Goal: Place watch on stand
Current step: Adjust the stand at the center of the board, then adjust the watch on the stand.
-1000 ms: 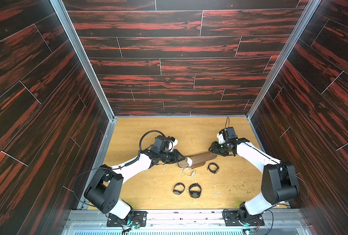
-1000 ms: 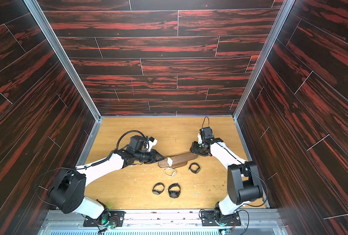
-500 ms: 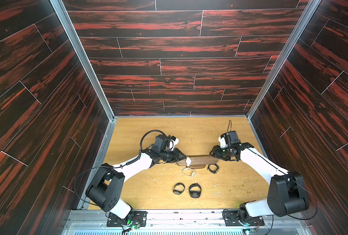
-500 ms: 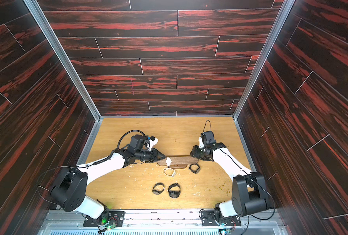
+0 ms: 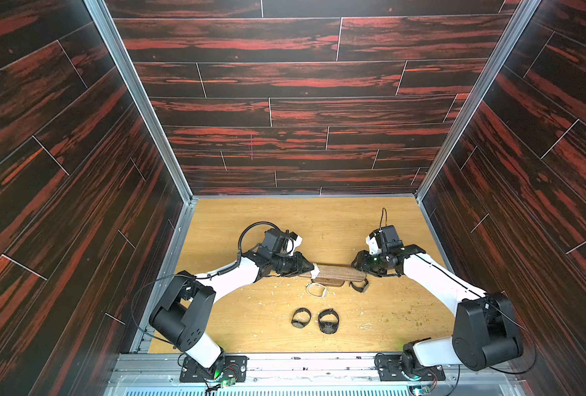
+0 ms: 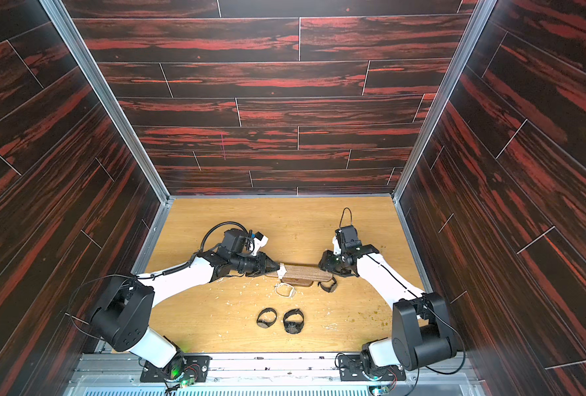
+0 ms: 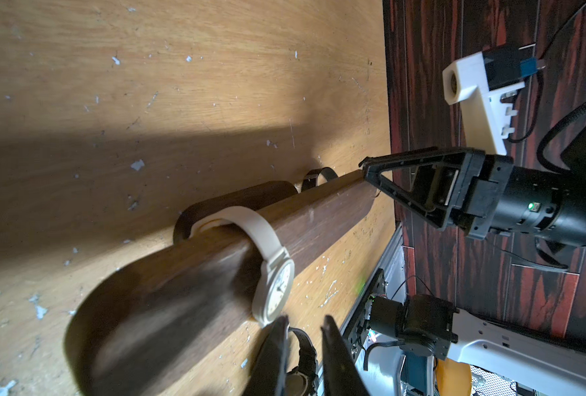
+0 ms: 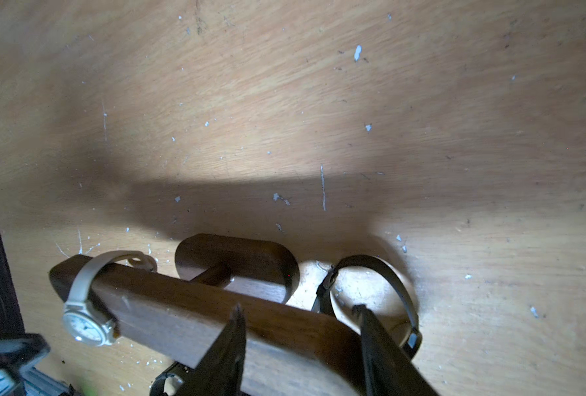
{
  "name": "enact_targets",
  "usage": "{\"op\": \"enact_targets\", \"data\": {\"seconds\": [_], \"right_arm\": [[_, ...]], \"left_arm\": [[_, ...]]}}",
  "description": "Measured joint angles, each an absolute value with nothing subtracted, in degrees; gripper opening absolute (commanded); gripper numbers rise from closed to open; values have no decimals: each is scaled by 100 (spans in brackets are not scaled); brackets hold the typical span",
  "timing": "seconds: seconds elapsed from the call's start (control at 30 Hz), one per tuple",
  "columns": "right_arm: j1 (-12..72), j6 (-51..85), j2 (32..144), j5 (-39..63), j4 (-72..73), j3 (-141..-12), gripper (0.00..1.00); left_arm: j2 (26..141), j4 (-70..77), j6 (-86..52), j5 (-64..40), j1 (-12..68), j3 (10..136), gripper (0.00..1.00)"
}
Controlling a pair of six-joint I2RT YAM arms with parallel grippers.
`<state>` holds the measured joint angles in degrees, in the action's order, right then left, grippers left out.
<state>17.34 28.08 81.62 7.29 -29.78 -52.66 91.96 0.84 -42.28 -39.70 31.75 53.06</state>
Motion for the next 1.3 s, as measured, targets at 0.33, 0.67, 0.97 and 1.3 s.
{"op": "enact_targets", "data": {"seconds": [0.33, 0.67, 0.97, 1.3], "right_arm": [[1737, 2805, 8187, 727, -2980, -5310, 55], [1737, 2801, 8320, 722, -2956, -5395, 55], [1737, 2777, 8333, 679, -2958, -5395, 55], [1737, 2733, 8333, 635, -2965, -5395, 55]], "left_arm": [[9430, 86, -4176, -3894, 3267, 5306, 19], [9684, 342, -4239, -3992, 3546, 5382, 18], [9542, -290, -4001, -3636, 3551, 5651, 18], [9284, -1085, -3548, -2985, 3457, 6020, 20]]}}
